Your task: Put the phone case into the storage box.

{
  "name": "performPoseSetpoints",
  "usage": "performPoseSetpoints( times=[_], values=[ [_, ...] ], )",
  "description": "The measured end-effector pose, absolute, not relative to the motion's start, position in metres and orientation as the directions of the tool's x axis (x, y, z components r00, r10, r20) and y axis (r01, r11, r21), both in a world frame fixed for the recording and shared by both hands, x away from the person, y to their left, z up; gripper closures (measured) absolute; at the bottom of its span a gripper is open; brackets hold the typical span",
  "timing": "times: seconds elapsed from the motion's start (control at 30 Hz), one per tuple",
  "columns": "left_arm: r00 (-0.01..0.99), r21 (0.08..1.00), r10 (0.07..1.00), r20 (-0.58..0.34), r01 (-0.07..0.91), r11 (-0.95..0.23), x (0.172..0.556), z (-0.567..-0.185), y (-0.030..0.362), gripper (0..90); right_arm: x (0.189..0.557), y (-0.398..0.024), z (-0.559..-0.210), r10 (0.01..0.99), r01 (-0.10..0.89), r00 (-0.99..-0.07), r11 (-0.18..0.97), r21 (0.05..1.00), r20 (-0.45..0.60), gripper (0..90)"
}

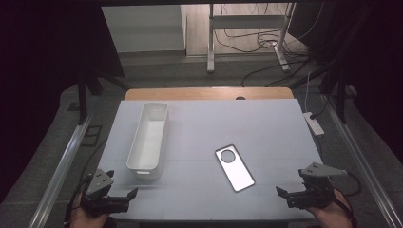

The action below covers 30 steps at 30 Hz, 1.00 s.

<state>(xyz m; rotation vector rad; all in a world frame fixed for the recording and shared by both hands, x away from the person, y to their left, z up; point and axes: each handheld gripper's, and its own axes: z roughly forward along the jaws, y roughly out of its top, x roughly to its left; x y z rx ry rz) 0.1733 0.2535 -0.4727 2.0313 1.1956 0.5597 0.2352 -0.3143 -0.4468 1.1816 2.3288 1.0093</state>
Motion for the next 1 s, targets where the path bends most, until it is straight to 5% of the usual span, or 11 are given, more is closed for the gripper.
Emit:
performPoseSetpoints(
  times=[1.0],
  values=[
    [0.482, 0.751, 0.876, 0.026, 0.569, -0.335, 0.173, -0.472, 0.253, 1.8, 0.258, -0.302, -0.444, 0.778, 0.582, -0.625, 0.406, 0.705, 0.068, 0.0]
  ],
)
